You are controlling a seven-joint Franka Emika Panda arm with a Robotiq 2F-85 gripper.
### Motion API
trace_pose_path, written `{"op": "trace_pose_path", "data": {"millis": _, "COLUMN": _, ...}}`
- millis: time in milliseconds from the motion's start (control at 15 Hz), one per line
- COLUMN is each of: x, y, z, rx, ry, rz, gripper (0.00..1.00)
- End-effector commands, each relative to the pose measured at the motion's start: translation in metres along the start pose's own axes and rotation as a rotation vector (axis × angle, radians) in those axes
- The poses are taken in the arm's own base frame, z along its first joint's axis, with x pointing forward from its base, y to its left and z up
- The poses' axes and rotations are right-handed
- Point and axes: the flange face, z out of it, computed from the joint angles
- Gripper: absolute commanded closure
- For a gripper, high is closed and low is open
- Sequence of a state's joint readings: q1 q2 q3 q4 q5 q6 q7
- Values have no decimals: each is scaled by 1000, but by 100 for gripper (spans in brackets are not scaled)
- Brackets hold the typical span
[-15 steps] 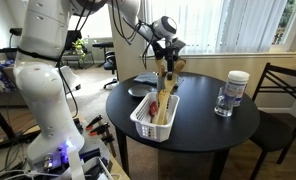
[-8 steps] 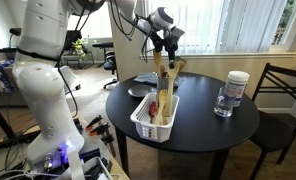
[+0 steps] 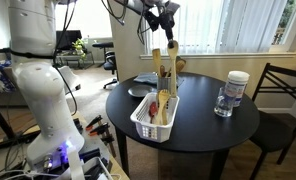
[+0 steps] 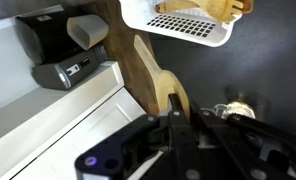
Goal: Move one wooden spoon from the white basket to the silver can
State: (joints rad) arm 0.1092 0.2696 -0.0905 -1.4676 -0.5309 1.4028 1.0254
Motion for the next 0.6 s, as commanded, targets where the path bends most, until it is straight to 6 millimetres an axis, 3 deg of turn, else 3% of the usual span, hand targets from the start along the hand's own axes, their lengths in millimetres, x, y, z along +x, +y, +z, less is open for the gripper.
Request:
{"op": "trace_pose_path", "data": {"millis": 0, "x": -10, "y": 33, "z": -37, "rx": 166, "ry": 23, "rz": -16, "gripper": 94}}
{"op": "trace_pose_path", "data": {"millis": 200, "x": -17, "y": 44, "z": -59, "rx": 316, "ry": 73, "rz": -22, "gripper": 94}}
{"op": "trace_pose_path", "data": {"millis": 533, "x": -42, "y": 46, "z": -65, "rx": 573, "ry": 164, "rz": -52, "gripper": 94}}
